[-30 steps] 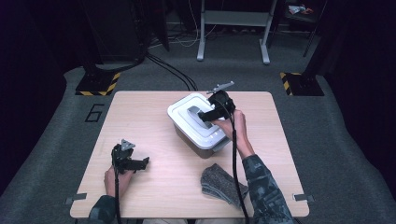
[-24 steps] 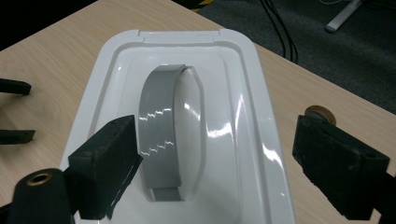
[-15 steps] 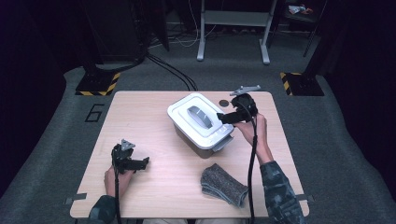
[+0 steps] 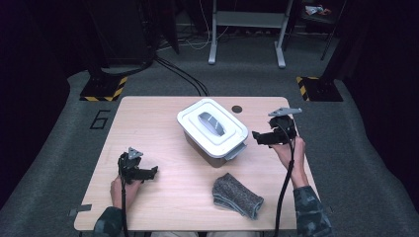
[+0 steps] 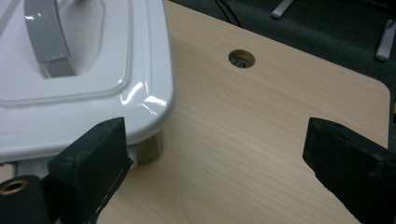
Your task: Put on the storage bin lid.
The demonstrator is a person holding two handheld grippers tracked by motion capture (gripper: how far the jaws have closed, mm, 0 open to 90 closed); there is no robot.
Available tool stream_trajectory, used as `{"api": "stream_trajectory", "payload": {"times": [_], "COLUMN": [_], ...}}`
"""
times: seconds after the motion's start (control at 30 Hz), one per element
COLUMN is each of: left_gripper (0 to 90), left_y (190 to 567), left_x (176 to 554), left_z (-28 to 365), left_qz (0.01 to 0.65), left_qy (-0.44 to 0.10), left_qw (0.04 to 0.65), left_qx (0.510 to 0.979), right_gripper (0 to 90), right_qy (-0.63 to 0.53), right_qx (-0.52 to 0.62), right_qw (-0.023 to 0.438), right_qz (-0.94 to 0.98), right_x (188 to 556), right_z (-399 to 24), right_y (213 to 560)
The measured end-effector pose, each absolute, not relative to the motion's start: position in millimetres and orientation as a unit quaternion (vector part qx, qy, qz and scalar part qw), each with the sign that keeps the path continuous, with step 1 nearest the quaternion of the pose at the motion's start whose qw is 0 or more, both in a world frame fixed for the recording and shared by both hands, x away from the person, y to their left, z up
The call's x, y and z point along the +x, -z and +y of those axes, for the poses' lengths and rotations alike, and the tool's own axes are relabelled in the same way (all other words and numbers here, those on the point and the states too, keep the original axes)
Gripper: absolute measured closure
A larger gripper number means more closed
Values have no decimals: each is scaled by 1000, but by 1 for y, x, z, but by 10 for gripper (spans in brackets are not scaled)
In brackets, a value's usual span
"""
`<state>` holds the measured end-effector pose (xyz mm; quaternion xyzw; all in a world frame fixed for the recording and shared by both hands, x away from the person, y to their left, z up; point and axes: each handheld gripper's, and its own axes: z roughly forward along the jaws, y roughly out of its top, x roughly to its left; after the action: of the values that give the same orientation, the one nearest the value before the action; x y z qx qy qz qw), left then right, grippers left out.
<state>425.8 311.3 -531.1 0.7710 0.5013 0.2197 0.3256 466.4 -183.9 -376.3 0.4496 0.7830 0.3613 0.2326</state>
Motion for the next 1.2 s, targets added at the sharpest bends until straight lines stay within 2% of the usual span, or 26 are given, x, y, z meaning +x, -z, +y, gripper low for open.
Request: {"api": "stream_trajectory", "payload": {"times": [0.3, 0.73, 0.9, 1.2], "left_gripper": [2, 2, 2, 2], "left_y": [531, 531, 531, 531], "left_x": [426, 426, 426, 426], "left_z": [311, 311, 311, 311], "left_qz": [501, 502, 502, 502], "left_qy": [-220, -220, -220, -220], "left_qw": [326, 325, 325, 326], "left_qx": [771, 771, 771, 771], "right_gripper": [47, 38, 39, 28], "right_qy": [-346, -318, -319, -322], "right_qx": [473, 511, 520, 520], "right_qw": [240, 212, 207, 218], "right_qz": [774, 770, 765, 761], "right_x": [447, 428, 423, 417], "right_z": [-213, -235, -239, -243], "right_y": [421, 506, 521, 528]}}
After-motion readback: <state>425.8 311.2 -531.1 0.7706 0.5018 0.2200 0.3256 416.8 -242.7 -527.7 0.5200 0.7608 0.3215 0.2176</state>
